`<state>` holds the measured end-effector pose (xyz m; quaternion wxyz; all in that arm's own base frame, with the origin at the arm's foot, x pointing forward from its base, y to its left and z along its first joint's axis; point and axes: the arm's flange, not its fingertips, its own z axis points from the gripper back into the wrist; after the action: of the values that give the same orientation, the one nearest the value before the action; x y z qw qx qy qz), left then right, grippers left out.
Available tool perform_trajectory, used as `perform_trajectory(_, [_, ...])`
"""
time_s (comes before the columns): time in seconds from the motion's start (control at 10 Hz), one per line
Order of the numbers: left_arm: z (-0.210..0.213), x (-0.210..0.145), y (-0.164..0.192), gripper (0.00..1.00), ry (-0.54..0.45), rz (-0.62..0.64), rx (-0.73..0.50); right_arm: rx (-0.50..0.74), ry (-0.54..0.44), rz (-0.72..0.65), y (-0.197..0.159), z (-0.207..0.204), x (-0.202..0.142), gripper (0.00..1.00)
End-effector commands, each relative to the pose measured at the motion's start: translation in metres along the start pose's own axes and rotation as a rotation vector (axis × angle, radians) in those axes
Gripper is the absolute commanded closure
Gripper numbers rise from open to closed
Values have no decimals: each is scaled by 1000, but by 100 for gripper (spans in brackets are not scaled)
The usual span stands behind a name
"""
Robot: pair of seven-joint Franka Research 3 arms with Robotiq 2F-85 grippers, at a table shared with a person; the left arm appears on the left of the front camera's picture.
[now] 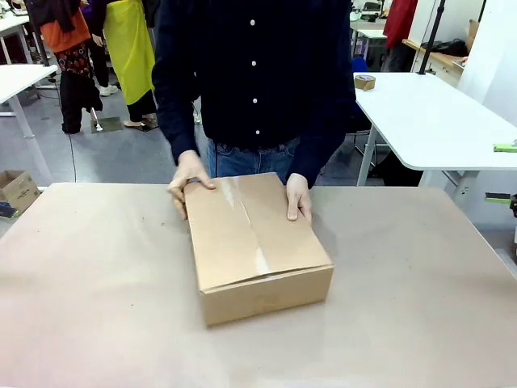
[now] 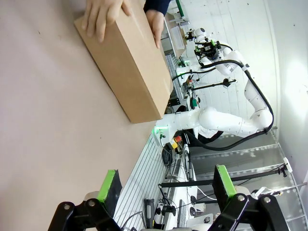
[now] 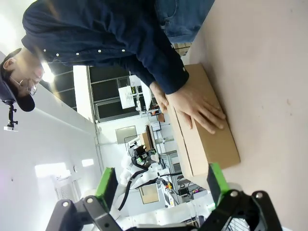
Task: Pack the gift set into the box.
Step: Press and hold the closed box until the human finishes sealing it.
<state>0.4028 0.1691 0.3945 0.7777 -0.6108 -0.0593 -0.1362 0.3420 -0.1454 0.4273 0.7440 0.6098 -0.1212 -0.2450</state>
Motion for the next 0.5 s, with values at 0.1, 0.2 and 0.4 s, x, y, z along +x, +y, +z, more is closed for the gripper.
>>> perform_trajectory(0.1, [-2, -3, -2, 0, -1, -5, 7, 27, -11, 17, 1, -3, 0, 0])
perform_trajectory(0.2, [-2, -3, -2, 0, -1, -5, 7, 27, -11, 17, 1, -3, 0, 0])
perform_trajectory(0.4, [-2, -3, -2, 0, -1, -5, 7, 27, -11, 17, 1, -3, 0, 0])
